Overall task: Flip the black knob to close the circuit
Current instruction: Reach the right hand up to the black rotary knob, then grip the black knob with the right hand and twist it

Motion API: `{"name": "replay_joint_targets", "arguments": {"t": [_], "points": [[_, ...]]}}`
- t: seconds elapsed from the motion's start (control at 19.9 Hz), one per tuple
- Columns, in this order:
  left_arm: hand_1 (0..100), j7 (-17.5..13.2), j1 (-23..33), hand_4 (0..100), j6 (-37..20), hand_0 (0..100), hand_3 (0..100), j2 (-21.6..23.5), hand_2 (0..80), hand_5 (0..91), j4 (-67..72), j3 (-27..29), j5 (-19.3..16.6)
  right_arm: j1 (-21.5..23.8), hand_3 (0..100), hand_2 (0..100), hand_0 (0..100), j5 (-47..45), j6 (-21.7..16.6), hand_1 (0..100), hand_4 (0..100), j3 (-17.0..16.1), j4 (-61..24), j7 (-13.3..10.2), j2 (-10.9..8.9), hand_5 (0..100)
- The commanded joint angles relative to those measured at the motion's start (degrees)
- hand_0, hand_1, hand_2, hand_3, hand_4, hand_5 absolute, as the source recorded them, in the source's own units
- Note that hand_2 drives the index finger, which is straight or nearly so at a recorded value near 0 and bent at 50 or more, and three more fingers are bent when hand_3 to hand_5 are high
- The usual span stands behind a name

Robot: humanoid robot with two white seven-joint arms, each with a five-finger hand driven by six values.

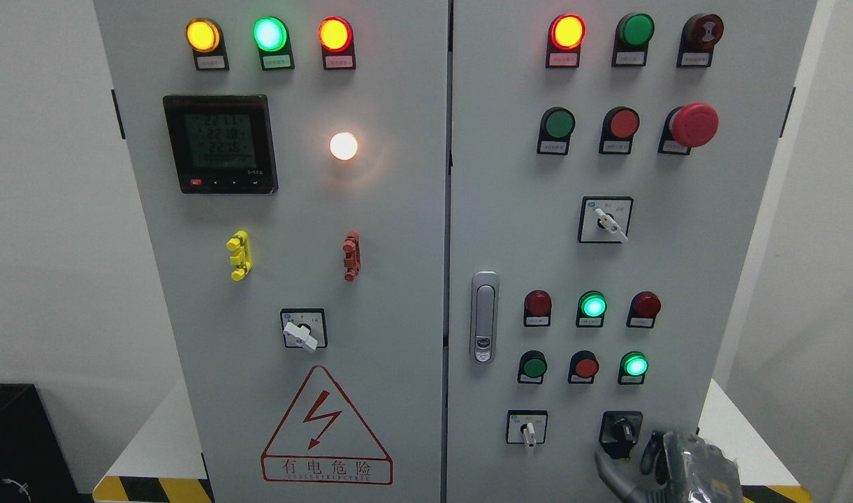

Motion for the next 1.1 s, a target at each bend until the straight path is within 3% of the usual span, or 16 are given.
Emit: {"name": "replay_joint_targets", "arguments": {"t": [0.0, 1.05], "points": [[0, 0.05, 0.00, 0, -0.05, 0, 0, 0.00, 0.0, 0.0, 1.23, -1.23, -1.23, -0.73, 93, 76, 0, 0.35, 0.35, 25, 74, -0.21, 1.68, -0.20, 0.07, 74], [0, 0.05, 0.00, 0, 0.04, 0, 0, 0.00, 0.0, 0.0, 1.23, -1.23, -1.23, -1.43, 92, 76, 0, 0.09, 1.14, 29, 73, -2.23, 2.12, -0.55, -0.19, 73]]}}
